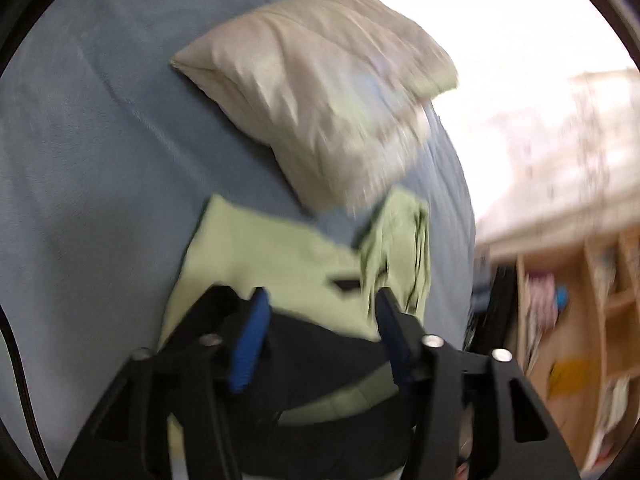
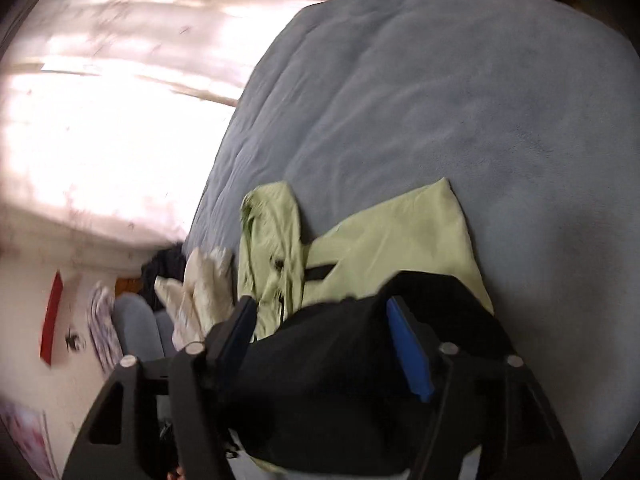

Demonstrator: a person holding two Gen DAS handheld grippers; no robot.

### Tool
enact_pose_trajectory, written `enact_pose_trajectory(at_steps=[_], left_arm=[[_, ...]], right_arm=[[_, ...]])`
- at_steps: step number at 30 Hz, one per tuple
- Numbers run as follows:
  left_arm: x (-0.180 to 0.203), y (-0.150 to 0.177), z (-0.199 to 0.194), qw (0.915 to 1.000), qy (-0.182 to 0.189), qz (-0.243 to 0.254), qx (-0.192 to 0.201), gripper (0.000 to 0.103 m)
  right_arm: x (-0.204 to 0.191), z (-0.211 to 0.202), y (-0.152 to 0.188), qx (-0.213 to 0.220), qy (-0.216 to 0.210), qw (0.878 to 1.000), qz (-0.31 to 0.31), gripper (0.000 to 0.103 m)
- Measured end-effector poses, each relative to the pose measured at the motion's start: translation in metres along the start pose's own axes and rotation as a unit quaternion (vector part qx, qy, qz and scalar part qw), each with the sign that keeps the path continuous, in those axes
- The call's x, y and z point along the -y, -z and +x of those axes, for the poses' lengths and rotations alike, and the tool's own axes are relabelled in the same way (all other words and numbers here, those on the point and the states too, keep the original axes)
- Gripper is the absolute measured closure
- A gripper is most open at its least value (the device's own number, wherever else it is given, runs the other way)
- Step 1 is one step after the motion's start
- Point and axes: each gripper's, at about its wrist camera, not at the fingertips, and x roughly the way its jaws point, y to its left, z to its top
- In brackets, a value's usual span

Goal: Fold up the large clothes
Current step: 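Lift the hem with both grippers and fold it toward the green hood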

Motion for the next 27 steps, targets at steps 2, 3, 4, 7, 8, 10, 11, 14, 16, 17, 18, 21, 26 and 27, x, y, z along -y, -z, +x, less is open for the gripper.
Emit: enact_pose_trajectory(at_steps=[2,3,4,7,8,10,11,14,16,17,18,21,26,27], left_arm=[[-0.001,-0.007,0.014,0.9997,-0.022,0.007,0.007,0.048],[0.000,-0.007,0.022,0.9986,-0.045,0.029,0.004,0.048],[0.001,-0.006,0.028,0.9973,-0.057,0.047,0.001,0.048],[0.008,0.009,0.045,0.9812,-0.098,0.166,-0.011,0.048],[0.009,0.015,0.047,0.9737,-0.107,0.201,-0.013,0.048],[0.009,0.033,0.047,0.9526,-0.114,0.281,-0.016,0.048],[0.009,0.039,0.047,0.9424,-0.119,0.312,-0.017,0.048],[0.007,0.061,0.047,0.8987,-0.140,0.415,-0.019,0.048],[0.005,0.073,0.044,0.8681,-0.151,0.472,-0.024,0.048],[0.005,0.079,0.044,0.8543,-0.155,0.496,-0.025,0.048],[0.004,0.085,0.043,0.8392,-0.158,0.520,-0.025,0.048],[0.005,0.110,0.050,0.7751,-0.192,0.602,-0.012,0.048],[0.013,0.137,0.085,0.6533,-0.269,0.705,0.064,0.048],[0.015,0.136,0.089,0.6445,-0.273,0.711,0.074,0.048]], right_arm=[[0.009,0.018,-0.006,0.004,-0.011,1.000,0.017,0.035],[0.013,0.026,-0.008,0.005,-0.004,1.000,0.018,0.035],[0.016,0.033,-0.009,0.004,0.003,1.000,0.016,0.035],[0.022,0.050,-0.009,-0.002,0.045,0.999,-0.027,0.035],[0.023,0.054,-0.008,-0.002,0.064,0.997,-0.051,0.035],[0.026,0.061,-0.008,-0.004,0.101,0.990,-0.098,0.035],[0.027,0.063,-0.008,-0.005,0.117,0.986,-0.117,0.035],[0.033,0.070,-0.010,-0.006,0.144,0.978,-0.152,0.035],[0.036,0.072,-0.011,-0.007,0.150,0.976,-0.160,0.035],[0.038,0.074,-0.011,-0.008,0.151,0.975,-0.160,0.035],[0.041,0.075,-0.012,-0.009,0.152,0.975,-0.161,0.035],[0.044,0.078,-0.009,-0.011,0.159,0.972,-0.173,0.035],[0.049,0.085,-0.005,-0.015,0.164,0.971,-0.175,0.035],[0.049,0.086,-0.004,-0.020,0.166,0.970,-0.174,0.035]])
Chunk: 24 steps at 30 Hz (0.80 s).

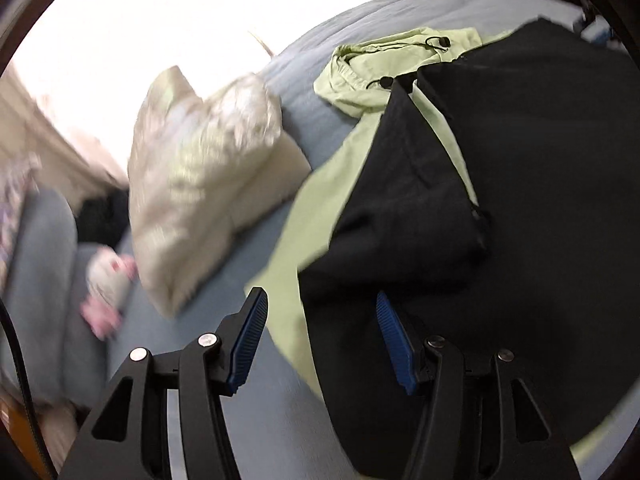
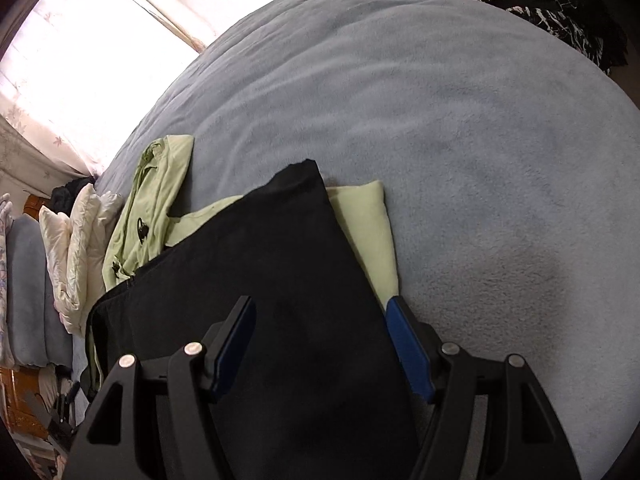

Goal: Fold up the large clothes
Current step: 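Lift the hem with both grippers and fold it toward the green hood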

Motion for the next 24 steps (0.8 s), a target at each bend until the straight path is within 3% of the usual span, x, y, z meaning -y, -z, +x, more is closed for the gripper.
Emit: enact_pose_trajectory(at_steps=[3,4,5,7,9,11,12,14,16,19,21,24], left_arm=[[0.002,-0.016,0.014,0.9997,-0.013,0.010,0.017,0.048],[0.001,-0.021,0.019,0.9998,-0.005,0.007,0.018,0.053],[-0.002,-0.024,0.025,0.9998,0.009,0.001,0.017,0.068],[-0.008,-0.030,0.037,0.9983,0.054,-0.023,0.004,0.084],[-0.025,-0.035,0.047,0.9904,0.107,-0.087,-0.008,0.090],[-0.048,-0.033,0.057,0.9713,0.159,-0.176,-0.023,0.091],[-0.067,-0.028,0.068,0.9475,0.201,-0.246,-0.039,0.091],[-0.090,-0.016,0.087,0.9038,0.251,-0.340,-0.066,0.090],[-0.098,-0.004,0.102,0.8710,0.283,-0.392,-0.088,0.090],[-0.099,0.000,0.110,0.8533,0.296,-0.417,-0.100,0.089],[-0.105,0.004,0.113,0.8343,0.307,-0.448,-0.093,0.089],[-0.111,0.006,0.117,0.8235,0.305,-0.470,-0.086,0.088]], right_arm=[[-0.004,0.004,-0.002,0.000,0.011,1.000,-0.011,0.035],[-0.007,0.006,-0.002,0.000,0.013,1.000,-0.015,0.035],[-0.008,0.008,-0.004,-0.001,0.017,1.000,-0.020,0.035],[-0.009,0.009,-0.008,-0.002,0.019,1.000,-0.025,0.035],[-0.010,0.012,-0.013,0.000,0.017,1.000,-0.026,0.035],[-0.010,0.014,-0.018,0.005,0.016,1.000,-0.023,0.035],[-0.010,0.016,-0.021,0.007,0.015,1.000,-0.022,0.035],[-0.011,0.020,-0.025,0.011,0.017,1.000,-0.022,0.035],[-0.014,0.024,-0.029,0.015,0.019,0.999,-0.026,0.035],[-0.017,0.029,-0.033,0.019,0.017,0.999,-0.030,0.035],[-0.020,0.032,-0.034,0.022,0.016,0.999,-0.033,0.035],[-0.025,0.036,-0.033,0.028,0.023,0.998,-0.047,0.035]])
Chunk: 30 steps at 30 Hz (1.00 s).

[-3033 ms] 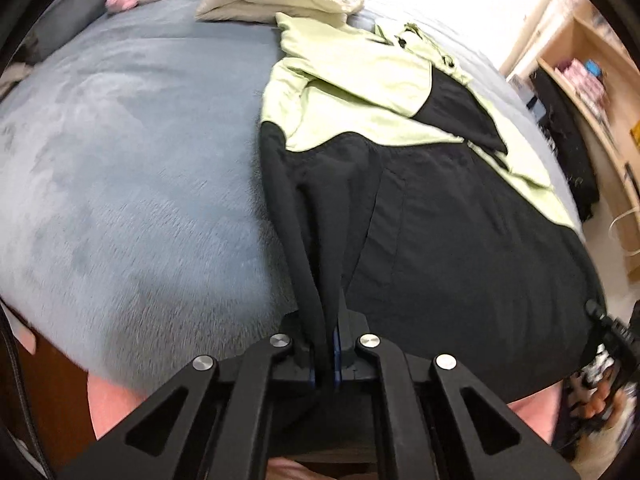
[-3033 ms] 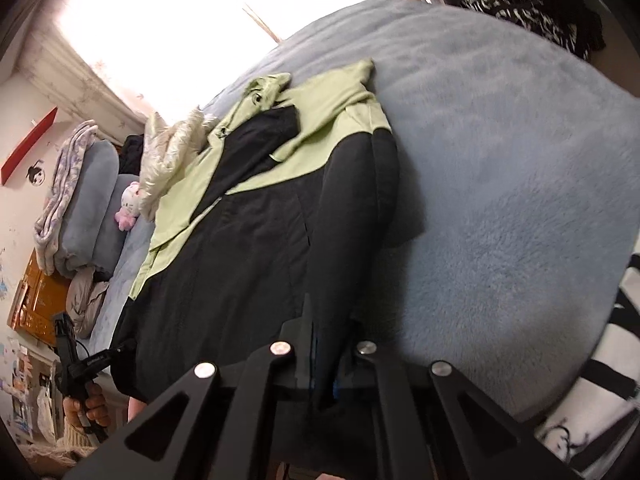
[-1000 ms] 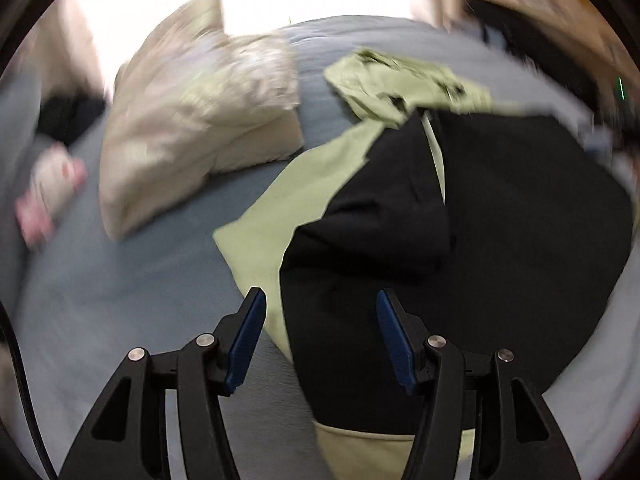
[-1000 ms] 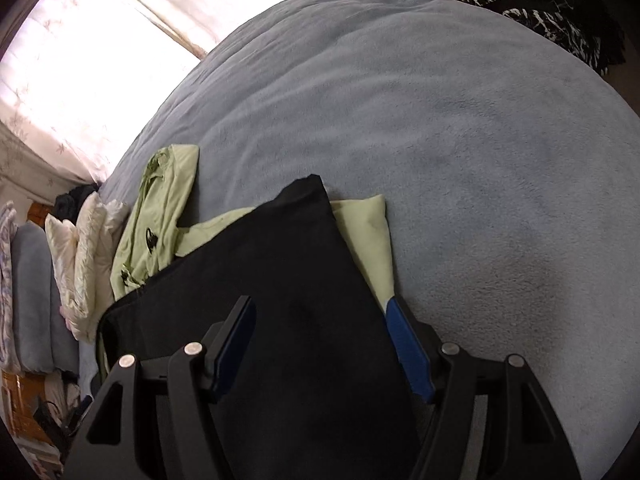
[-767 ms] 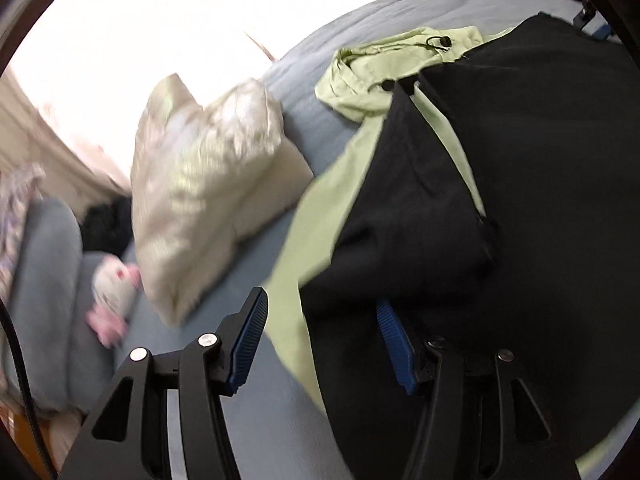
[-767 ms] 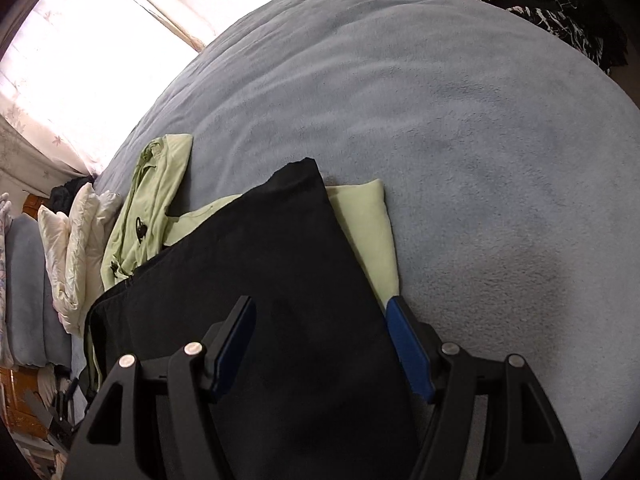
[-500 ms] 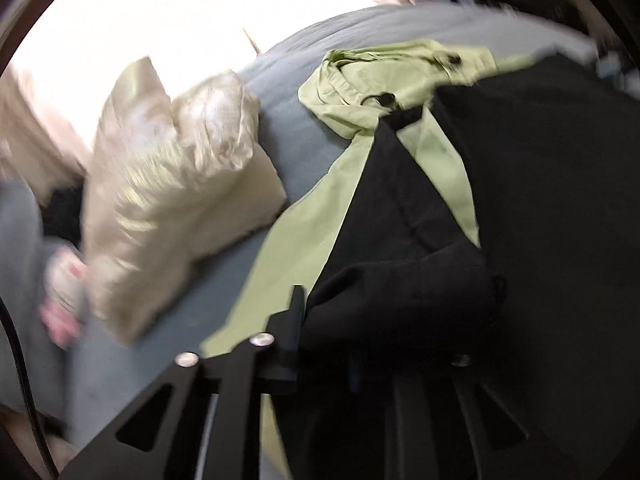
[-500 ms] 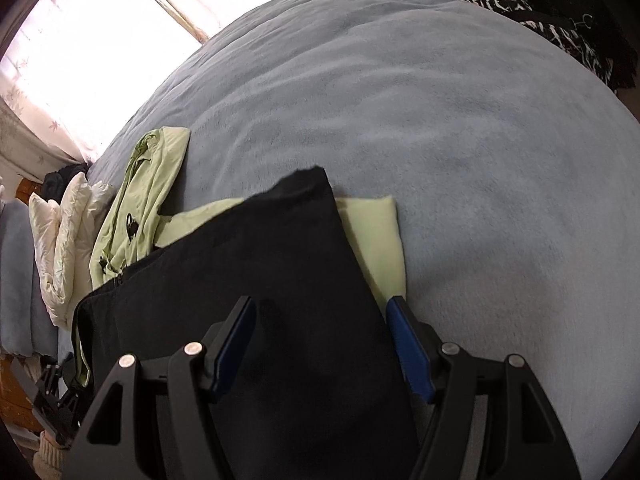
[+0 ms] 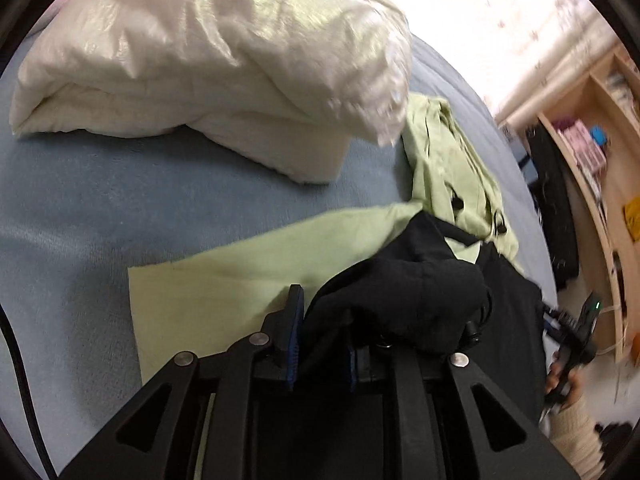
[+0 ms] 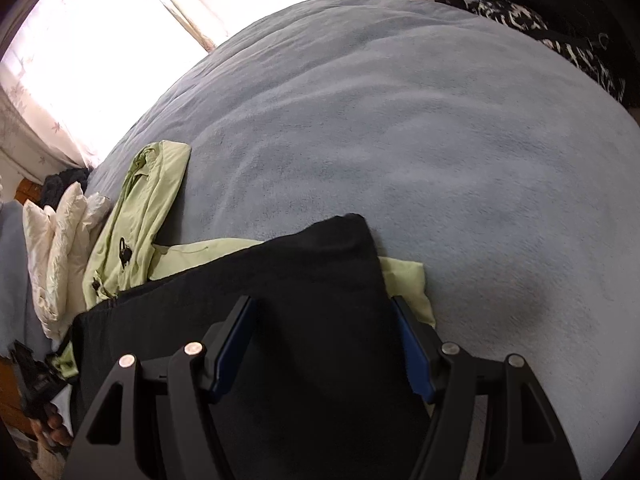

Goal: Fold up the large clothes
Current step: 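Lift the hem with both grippers and fold it toward the green hood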

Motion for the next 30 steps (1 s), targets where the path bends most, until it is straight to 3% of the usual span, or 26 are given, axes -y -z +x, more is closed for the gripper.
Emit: enact_pose_trajectory(at_steps=[3,6,9,11,12,18,20,23,24,26,28,30], left_arm=[[0.001,-0.002,-0.008,0.9994,0.008,-0.022,0.024,0.088],[-0.007,-0.001,-0.026,0.9948,0.044,-0.069,0.061,0.083],[-0.017,0.000,-0.042,0.9901,0.036,-0.099,0.092,0.068],[-0.028,0.000,-0.051,0.9866,0.032,-0.121,0.105,0.051],[-0.032,0.000,-0.055,0.9862,0.023,-0.123,0.108,0.051],[-0.032,0.003,-0.045,0.9940,0.022,-0.086,0.064,0.048],[-0.025,0.004,-0.037,0.9972,-0.002,-0.052,0.053,0.038],[-0.013,0.004,-0.016,0.9983,-0.051,-0.010,0.026,0.038],[-0.007,0.007,-0.008,0.9968,-0.077,0.007,0.018,0.040],[0.007,0.014,0.003,0.9873,-0.150,0.048,0.022,0.092],[0.017,0.020,0.006,0.9807,-0.180,0.073,0.023,0.098],[0.024,0.025,-0.001,0.9771,-0.196,0.078,0.031,0.101]], right_arm=[[-0.003,0.002,0.000,0.004,0.003,1.000,-0.008,0.035],[0.000,0.001,-0.001,0.004,-0.008,1.000,0.003,0.035],[0.004,-0.001,-0.002,0.003,-0.022,1.000,0.014,0.035],[0.006,-0.003,-0.002,0.003,-0.033,0.999,0.021,0.035],[0.007,-0.003,-0.003,0.001,-0.036,0.999,0.024,0.035],[0.004,-0.002,-0.002,0.001,-0.038,0.999,0.016,0.035],[0.004,-0.002,-0.001,0.002,-0.038,0.999,0.013,0.035],[0.002,-0.002,0.000,0.007,-0.033,0.999,0.002,0.036],[0.000,-0.002,0.001,0.009,-0.029,1.000,-0.003,0.041],[-0.003,0.000,0.003,0.010,-0.008,1.000,-0.019,0.056],[-0.005,-0.001,0.005,0.013,0.003,1.000,-0.028,0.082],[-0.006,-0.003,0.007,0.017,0.013,0.999,-0.036,0.093]])
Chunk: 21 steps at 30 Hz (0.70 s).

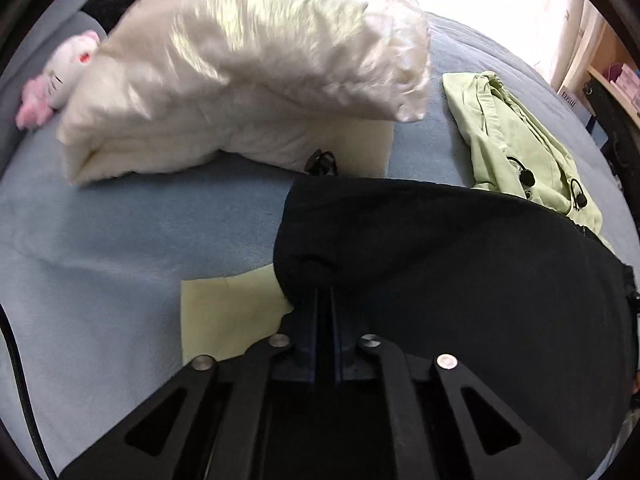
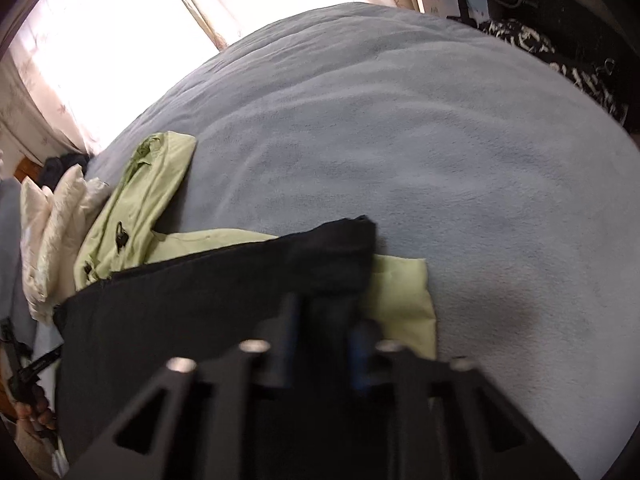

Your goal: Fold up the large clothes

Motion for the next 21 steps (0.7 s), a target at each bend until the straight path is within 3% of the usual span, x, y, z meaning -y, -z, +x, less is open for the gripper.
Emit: enact_pose_trajectory(at_steps=[1,5,9,14,16,21], left_arm=[[-0.002,0.003,-0.009,1.0000,-0.008,-0.001,0.004,0.102],[-0.017,0.017,-0.033,0.9994,-0.013,-0.028,0.011,0.102],[-0.023,0.021,-0.033,0.9993,-0.013,-0.034,0.006,0.102],[-0.007,0.012,-0.004,0.9991,-0.035,-0.022,0.006,0.101],[0.000,0.007,-0.002,0.9985,-0.051,-0.016,0.012,0.101],[-0.004,-0.006,0.004,0.9980,-0.051,-0.035,0.012,0.100]], right_arm=[[0.000,-0.003,0.001,0.004,0.000,1.000,-0.003,0.098],[-0.009,-0.025,0.002,0.026,-0.009,0.999,-0.018,0.100],[-0.022,-0.039,-0.004,0.050,-0.020,0.998,-0.036,0.100],[-0.027,0.010,-0.002,-0.010,0.061,0.997,-0.052,0.100],[-0.026,0.016,0.001,-0.002,0.080,0.996,-0.051,0.100],[-0.024,0.008,-0.003,0.028,0.100,0.994,-0.042,0.099]])
